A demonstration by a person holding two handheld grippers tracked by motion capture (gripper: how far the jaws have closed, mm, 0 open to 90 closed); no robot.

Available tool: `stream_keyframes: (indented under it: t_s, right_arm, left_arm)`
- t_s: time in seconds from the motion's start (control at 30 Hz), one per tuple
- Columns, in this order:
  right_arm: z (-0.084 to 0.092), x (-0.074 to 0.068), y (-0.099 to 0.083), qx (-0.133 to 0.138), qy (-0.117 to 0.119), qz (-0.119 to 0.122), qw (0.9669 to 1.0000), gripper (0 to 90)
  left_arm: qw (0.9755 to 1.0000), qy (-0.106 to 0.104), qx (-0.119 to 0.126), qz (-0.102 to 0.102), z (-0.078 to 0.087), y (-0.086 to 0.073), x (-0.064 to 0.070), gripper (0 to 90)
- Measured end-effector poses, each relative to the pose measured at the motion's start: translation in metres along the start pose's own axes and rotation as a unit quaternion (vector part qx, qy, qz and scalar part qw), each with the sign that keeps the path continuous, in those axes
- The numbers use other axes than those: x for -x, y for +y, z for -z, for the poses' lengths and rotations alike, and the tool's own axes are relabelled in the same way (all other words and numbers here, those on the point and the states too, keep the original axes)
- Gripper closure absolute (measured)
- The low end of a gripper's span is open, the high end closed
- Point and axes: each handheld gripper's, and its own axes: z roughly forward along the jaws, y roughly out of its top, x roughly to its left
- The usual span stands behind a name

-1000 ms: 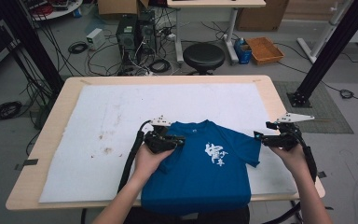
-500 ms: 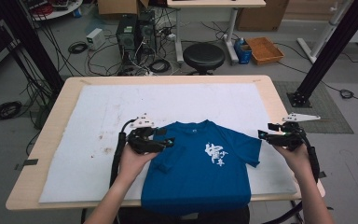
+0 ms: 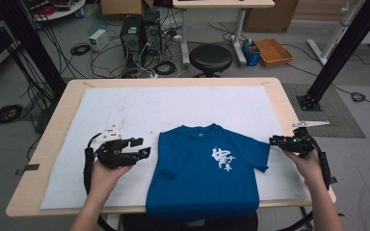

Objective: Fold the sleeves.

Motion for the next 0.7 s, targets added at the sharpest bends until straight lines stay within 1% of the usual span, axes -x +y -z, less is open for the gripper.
stream_keyframes:
  t_s: [0.17, 0.2, 0.27, 0.3, 0.37, 0.4, 0.43, 0.5, 0.53, 0.57, 0.7]
  right_arm:
    - [-0.007, 0.001, -0.001, -0.011, 0.000, -0.003, 0.9999, 70.5]
    - [-0.009, 0.001, -0.002, -0.017, 0.001, -0.008, 0.9998, 70.5]
    - [-0.011, 0.001, -0.003, -0.023, 0.003, -0.010, 0.9997, 73.9]
    - [-0.011, 0.001, -0.004, -0.021, 0.001, -0.008, 0.9998, 78.0]
    - [-0.011, 0.001, -0.004, -0.022, 0.010, -0.009, 0.9997, 85.8]
    - [-0.011, 0.001, -0.004, -0.022, 0.010, -0.009, 0.9997, 85.8]
    - [-0.009, 0.000, -0.004, -0.019, 0.008, -0.002, 0.9998, 89.1]
    - [-0.007, -0.002, -0.003, -0.011, 0.008, 0.001, 0.9999, 89.3]
    - [-0.005, -0.003, -0.002, -0.007, 0.010, -0.002, 0.9999, 89.3]
    - [-0.003, -0.004, -0.001, 0.000, 0.010, 0.002, 1.0000, 89.4]
    - [0.006, -0.011, 0.004, 0.025, 0.017, -0.002, 0.9995, 89.4]
  left_arm:
    - [1.0000, 0.004, 0.002, 0.006, 0.004, -0.003, -0.006, 44.6]
    - [1.0000, 0.002, -0.001, 0.007, 0.004, -0.004, -0.007, 44.6]
    - [1.0000, 0.001, -0.003, 0.008, 0.003, -0.005, -0.007, 44.6]
    - [1.0000, 0.001, -0.003, 0.008, 0.003, -0.005, -0.007, 44.6]
    - [1.0000, -0.001, -0.005, 0.007, 0.002, -0.005, -0.007, 44.6]
    - [1.0000, -0.001, -0.005, 0.008, 0.001, -0.005, -0.007, 44.6]
    - [0.9999, 0.000, -0.005, 0.009, 0.000, -0.005, -0.007, 44.6]
    - [0.9999, 0.000, -0.005, 0.009, 0.001, -0.005, -0.007, 44.6]
    - [1.0000, 0.000, -0.006, 0.008, 0.001, -0.005, -0.007, 44.6]
    - [0.9999, 0.000, -0.004, 0.010, 0.001, -0.005, -0.007, 44.6]
    - [0.9999, 0.000, -0.003, 0.011, 0.002, -0.006, -0.008, 44.6]
